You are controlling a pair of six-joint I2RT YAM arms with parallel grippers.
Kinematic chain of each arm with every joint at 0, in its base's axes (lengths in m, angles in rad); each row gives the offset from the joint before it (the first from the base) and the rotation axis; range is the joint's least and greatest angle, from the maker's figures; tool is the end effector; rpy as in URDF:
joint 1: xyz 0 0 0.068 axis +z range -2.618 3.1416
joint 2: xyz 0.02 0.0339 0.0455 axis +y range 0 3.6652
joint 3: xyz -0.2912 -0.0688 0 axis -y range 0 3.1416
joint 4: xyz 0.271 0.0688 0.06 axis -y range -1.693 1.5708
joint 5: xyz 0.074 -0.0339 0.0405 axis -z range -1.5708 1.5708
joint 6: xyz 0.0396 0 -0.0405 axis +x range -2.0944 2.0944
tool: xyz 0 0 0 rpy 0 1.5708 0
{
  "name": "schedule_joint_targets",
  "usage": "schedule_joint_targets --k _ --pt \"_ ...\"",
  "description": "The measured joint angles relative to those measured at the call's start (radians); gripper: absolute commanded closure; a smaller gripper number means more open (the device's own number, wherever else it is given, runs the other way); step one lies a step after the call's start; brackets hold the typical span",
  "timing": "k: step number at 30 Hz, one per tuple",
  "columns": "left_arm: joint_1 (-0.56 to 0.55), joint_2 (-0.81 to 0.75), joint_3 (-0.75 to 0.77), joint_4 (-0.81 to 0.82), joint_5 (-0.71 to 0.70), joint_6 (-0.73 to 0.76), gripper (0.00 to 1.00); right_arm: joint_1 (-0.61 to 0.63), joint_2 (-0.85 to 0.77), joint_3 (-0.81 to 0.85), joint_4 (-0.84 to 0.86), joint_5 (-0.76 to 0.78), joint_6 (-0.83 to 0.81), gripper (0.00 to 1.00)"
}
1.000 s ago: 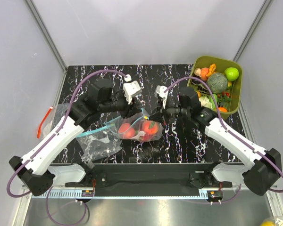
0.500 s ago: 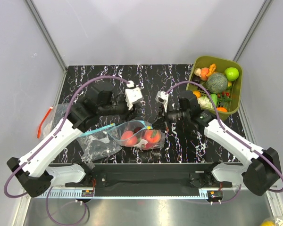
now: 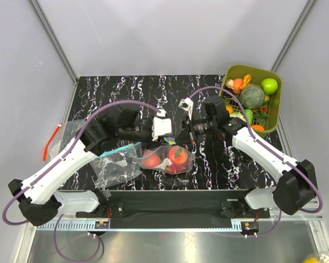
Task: Place the food in the zip-top bag and seal the zipper
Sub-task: Zip the zipper food storage bag at the center of the board.
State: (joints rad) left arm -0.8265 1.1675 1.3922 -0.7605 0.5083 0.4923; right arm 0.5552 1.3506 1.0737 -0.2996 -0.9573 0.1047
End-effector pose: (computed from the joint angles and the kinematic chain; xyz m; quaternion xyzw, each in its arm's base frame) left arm 0.1551 -0.1969 0.4448 0.6136 0.5886 -0.2951 0.4358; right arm 0.2503 0.1934 0.3285 -0.3884 0.7114 0.5201 0.2693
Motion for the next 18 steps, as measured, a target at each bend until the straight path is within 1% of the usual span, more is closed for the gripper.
schedule_joint_targets --k 1,2,5,6,7,10,11,14,18 --pt "-0.008 0.002 0.000 -0.013 -0.002 0.010 0.72 0.000 0.000 0.000 0.000 -0.003 0.006 1.00" --pt "-0.015 0.005 0.000 -0.026 -0.007 0.024 0.74 -0.001 0.001 0.000 0.000 -0.006 0.010 1.00" --pt "-0.030 0.024 0.006 -0.052 -0.028 0.062 0.74 -0.002 0.003 0.000 0.000 -0.013 0.024 1.00" --pt "-0.035 0.032 0.007 -0.057 -0.042 0.076 0.73 -0.002 0.003 0.000 0.000 -0.014 0.027 1.00" --pt "-0.040 0.040 0.008 -0.061 -0.053 0.089 0.68 -0.002 0.004 0.000 0.000 -0.014 0.031 1.00" --pt "-0.067 0.060 0.008 -0.068 -0.095 0.122 0.65 -0.002 0.004 0.000 0.002 -0.018 0.039 1.00" --pt "-0.077 0.065 0.008 -0.070 -0.109 0.132 0.62 -0.002 0.005 0.000 0.002 -0.019 0.042 1.00" --pt "-0.105 0.074 0.008 -0.068 -0.151 0.156 0.60 -0.002 0.007 0.000 0.003 -0.023 0.051 1.00" --pt "-0.131 0.078 0.008 -0.053 -0.200 0.176 0.60 -0.002 0.008 0.000 0.013 -0.024 0.062 1.00"
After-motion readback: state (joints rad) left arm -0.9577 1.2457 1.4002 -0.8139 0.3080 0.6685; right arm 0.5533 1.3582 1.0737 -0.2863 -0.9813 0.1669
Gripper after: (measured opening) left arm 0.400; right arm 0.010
